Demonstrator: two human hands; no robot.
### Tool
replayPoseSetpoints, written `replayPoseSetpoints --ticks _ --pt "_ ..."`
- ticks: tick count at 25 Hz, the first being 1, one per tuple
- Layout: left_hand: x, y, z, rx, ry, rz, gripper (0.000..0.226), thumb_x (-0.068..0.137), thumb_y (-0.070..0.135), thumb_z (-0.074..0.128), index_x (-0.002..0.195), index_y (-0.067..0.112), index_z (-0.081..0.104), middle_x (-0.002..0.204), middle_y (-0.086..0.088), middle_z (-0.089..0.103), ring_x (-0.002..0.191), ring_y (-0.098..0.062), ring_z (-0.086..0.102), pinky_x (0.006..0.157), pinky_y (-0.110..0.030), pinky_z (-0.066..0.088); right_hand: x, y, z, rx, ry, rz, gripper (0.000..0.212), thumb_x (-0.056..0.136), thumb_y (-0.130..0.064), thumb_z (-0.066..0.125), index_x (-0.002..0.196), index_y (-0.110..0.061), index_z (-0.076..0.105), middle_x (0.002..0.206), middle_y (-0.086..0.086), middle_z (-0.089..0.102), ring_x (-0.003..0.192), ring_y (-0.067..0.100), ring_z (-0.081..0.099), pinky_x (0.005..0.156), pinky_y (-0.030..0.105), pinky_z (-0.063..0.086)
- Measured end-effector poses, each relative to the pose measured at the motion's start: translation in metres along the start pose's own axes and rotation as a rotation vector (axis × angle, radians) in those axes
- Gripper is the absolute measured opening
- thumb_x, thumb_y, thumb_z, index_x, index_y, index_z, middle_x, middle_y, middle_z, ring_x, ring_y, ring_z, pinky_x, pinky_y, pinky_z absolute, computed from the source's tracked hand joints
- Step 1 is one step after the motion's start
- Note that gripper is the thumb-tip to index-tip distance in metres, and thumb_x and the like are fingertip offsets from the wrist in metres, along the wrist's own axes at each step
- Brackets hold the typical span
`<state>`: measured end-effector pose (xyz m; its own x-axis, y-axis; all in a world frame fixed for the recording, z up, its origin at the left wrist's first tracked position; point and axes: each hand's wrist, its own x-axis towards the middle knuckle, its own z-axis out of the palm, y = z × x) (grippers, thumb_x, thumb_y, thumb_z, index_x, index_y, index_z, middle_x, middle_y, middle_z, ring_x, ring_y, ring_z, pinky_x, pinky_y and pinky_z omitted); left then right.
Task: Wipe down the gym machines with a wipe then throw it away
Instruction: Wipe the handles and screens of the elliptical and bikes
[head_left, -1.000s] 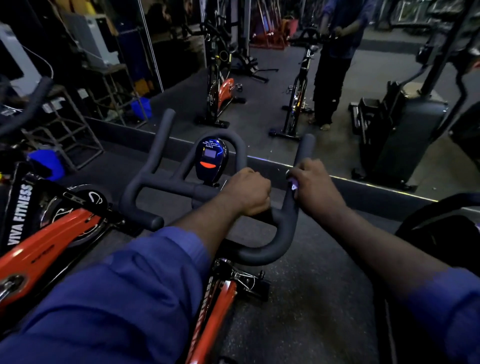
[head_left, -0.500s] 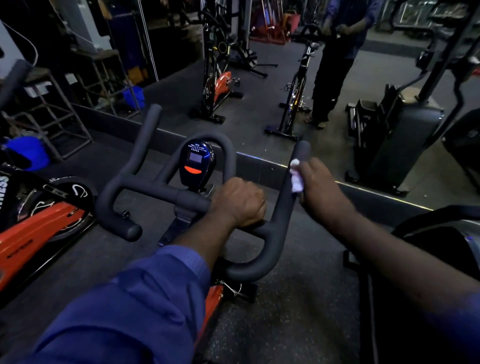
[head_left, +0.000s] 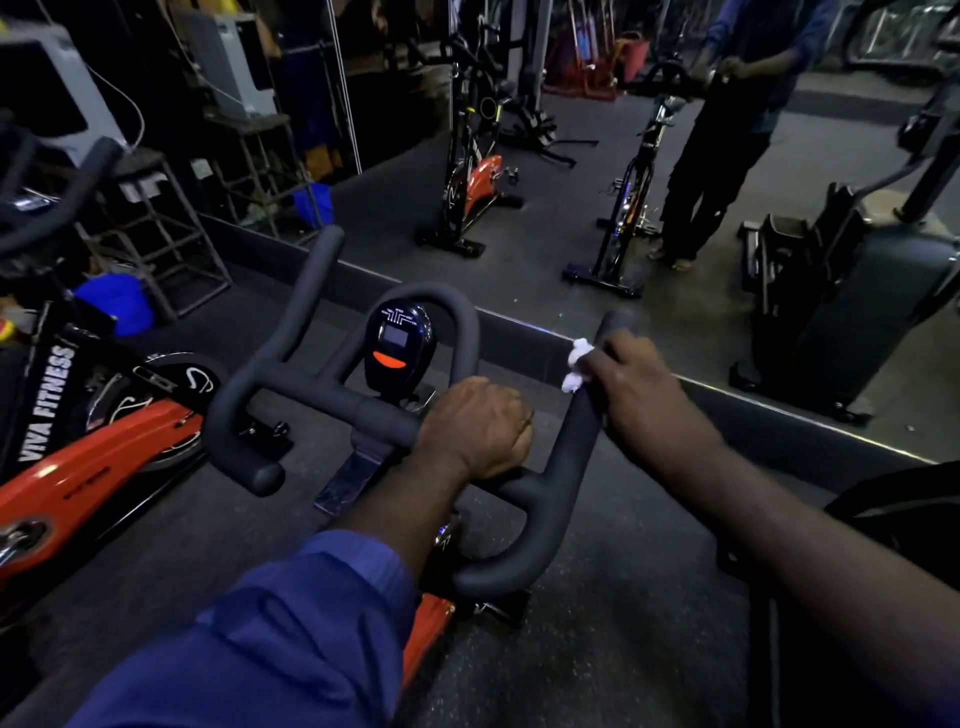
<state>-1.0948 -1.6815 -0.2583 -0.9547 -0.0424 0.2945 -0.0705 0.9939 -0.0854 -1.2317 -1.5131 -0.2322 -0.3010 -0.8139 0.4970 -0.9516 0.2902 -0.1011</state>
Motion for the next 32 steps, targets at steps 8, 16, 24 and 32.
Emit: replayPoseSetpoints --ticks 8,16,24,32 --pt "0.0 -0.002 0.004 -0.033 0.069 -0.03 0.042 0.084 0.036 0.037 0.064 0.01 0.065 0.07 -0.009 0.069 0.061 -0.036 0.064 0.063 -0.038 0.05 -0.036 -0.016 0.0 0.342 0.086 0.236 0.042 0.084 0.001 0.072 0.124 -0.015 0.072 0.101 0.001 0.064 0.088 0.013 0.063 0.086 0.009 0.044" --pt "0.0 -0.002 0.006 -0.007 0.083 -0.036 0.034 0.08 0.032 0.043 0.059 0.013 0.062 0.063 -0.005 0.066 0.053 -0.032 0.061 0.059 -0.033 0.05 -0.045 -0.004 -0.004 0.353 0.107 0.182 0.028 0.07 0.005 0.085 0.088 -0.015 0.079 0.092 -0.002 0.066 0.076 0.004 0.06 0.075 0.002 0.041" --pt "0.002 -0.001 0.001 -0.029 -0.005 -0.062 0.048 0.087 0.041 0.031 0.071 0.011 0.066 0.078 -0.013 0.07 0.069 -0.039 0.066 0.072 -0.044 0.054 -0.014 0.003 -0.02 0.204 0.334 0.027 0.019 0.081 0.002 0.07 0.095 -0.008 0.079 0.103 0.003 0.072 0.093 0.029 0.066 0.08 0.041 0.056" --pt "0.0 0.001 0.0 0.002 0.003 -0.048 0.048 0.087 0.039 0.031 0.07 0.01 0.067 0.076 -0.012 0.069 0.066 -0.037 0.065 0.07 -0.042 0.052 -0.035 -0.005 0.006 0.199 0.227 0.163 0.033 0.084 -0.015 0.083 0.116 -0.013 0.076 0.117 0.01 0.056 0.106 0.029 0.057 0.096 0.036 0.05"
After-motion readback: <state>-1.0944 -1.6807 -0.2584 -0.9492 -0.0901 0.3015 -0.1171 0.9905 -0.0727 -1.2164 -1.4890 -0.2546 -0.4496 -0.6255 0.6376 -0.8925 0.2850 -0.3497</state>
